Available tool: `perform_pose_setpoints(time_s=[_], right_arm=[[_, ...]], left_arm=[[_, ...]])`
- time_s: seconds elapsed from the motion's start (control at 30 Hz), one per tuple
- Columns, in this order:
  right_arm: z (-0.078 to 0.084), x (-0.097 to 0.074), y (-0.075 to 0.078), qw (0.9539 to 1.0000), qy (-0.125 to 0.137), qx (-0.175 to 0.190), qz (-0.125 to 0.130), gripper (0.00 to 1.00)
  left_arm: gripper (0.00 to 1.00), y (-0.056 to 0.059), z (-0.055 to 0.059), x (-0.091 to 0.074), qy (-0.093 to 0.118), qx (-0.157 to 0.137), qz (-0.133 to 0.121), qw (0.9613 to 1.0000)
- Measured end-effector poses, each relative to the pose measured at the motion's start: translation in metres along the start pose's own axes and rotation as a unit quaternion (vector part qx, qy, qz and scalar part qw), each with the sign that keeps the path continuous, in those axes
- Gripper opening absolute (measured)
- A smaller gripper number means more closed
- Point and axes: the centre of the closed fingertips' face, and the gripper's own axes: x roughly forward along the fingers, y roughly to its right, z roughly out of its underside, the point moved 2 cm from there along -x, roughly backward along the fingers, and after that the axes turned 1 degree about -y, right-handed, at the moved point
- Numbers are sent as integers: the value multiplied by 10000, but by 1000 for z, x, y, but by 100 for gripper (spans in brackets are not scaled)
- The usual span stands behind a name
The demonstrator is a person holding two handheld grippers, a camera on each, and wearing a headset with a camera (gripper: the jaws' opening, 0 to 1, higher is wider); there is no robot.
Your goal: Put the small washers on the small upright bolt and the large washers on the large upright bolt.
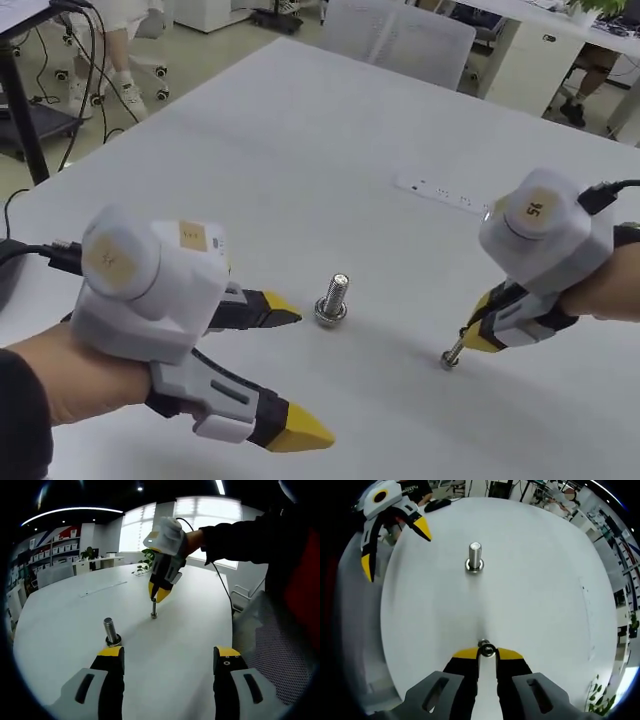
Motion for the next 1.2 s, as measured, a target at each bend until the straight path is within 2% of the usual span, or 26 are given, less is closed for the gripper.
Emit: perform_pose_setpoints(time_s=[0.67, 1.2], right_arm=[[7, 29, -2, 9998, -94, 34, -186, 13], [11, 38, -3, 9996, -96, 77, -273, 14]], left_arm=[[72, -1, 3, 1, -62, -45, -18, 10000], [71, -3, 5, 3, -111, -86, -29, 9999]])
